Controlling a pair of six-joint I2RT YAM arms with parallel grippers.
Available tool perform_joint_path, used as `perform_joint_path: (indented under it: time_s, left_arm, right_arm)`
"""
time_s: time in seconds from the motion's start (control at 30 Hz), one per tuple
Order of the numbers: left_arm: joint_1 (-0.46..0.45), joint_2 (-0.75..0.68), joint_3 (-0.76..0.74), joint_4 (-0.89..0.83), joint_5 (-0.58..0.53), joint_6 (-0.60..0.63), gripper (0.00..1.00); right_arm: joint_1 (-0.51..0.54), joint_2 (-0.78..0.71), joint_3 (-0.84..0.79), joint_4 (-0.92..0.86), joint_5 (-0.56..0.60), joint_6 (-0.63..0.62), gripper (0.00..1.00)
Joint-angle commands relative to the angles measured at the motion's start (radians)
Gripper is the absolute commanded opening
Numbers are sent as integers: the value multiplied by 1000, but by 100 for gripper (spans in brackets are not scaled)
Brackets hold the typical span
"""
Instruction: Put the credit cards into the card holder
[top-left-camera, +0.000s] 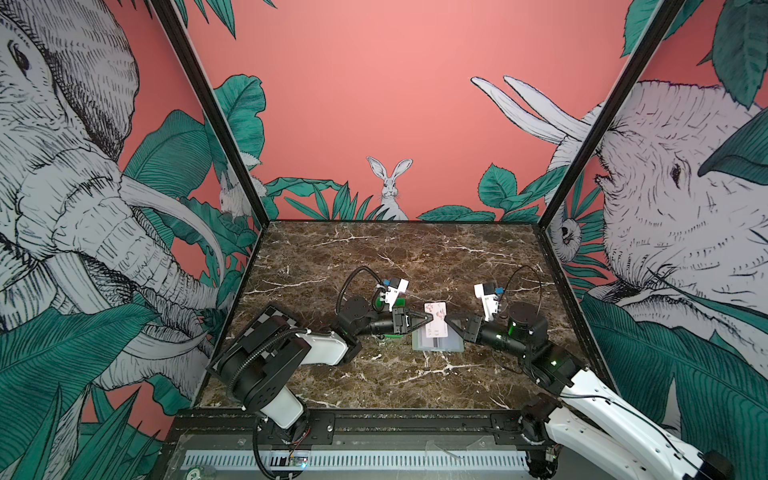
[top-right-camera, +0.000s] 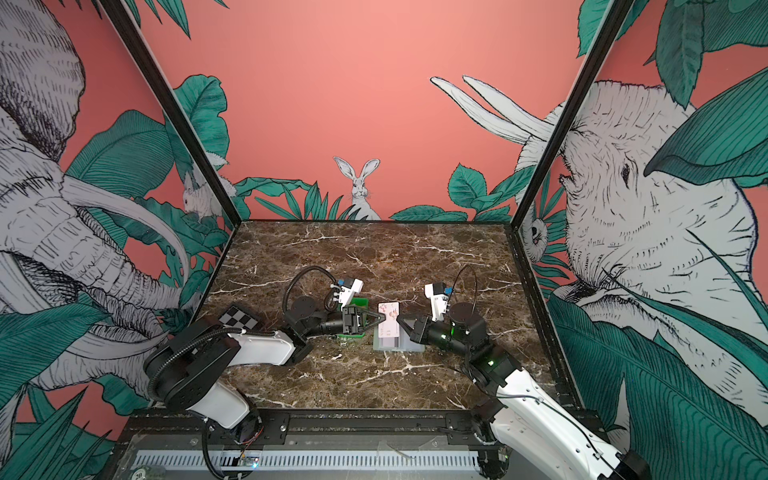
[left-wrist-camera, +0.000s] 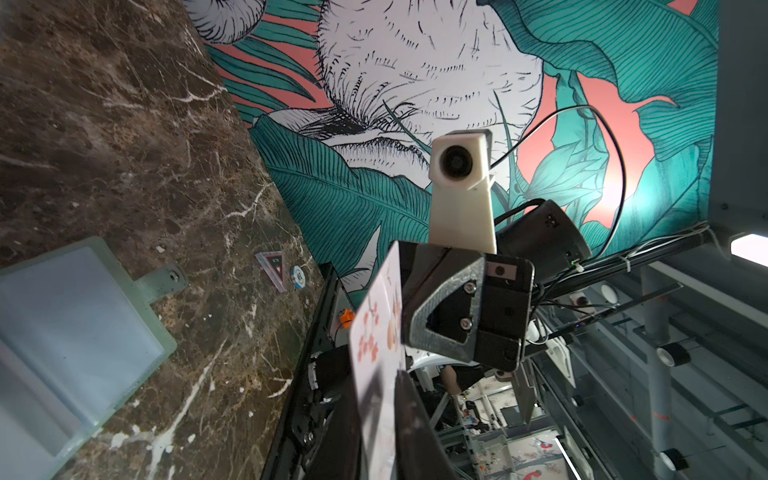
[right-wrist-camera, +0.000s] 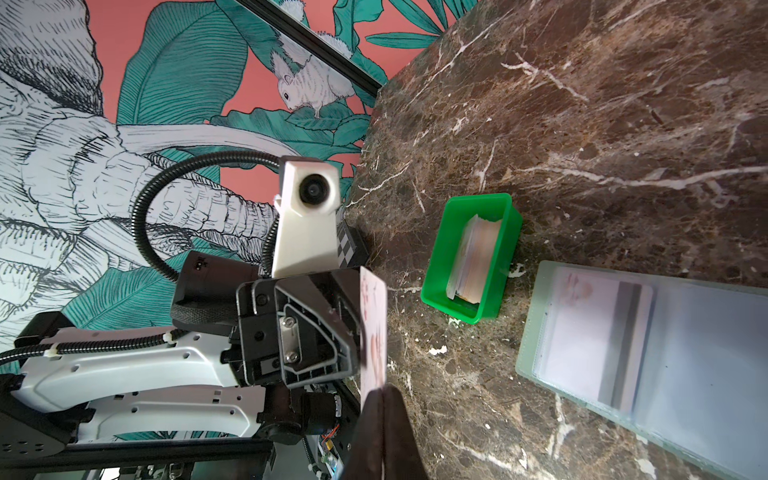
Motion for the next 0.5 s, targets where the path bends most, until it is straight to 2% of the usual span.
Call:
perform_joint_path:
  time_s: [0.0, 0.17, 0.27, 0.47]
  left_arm:
    - [-7, -6, 22, 31, -1, -3, 10]
    - [-7, -38, 28, -115, -34, 71, 4]
    - [-6, -76, 38, -247, -64, 133, 3]
    - [-6, -148, 57, -502, -145, 229, 3]
  right_arm:
    - [-5, -7, -10, 15, 32, -18, 0]
    - [-6, -23, -1, -86, 101, -58, 0]
    - [-6, -18, 28, -198, 163, -92, 11]
    - [-6, 0, 75, -409, 306, -149, 18]
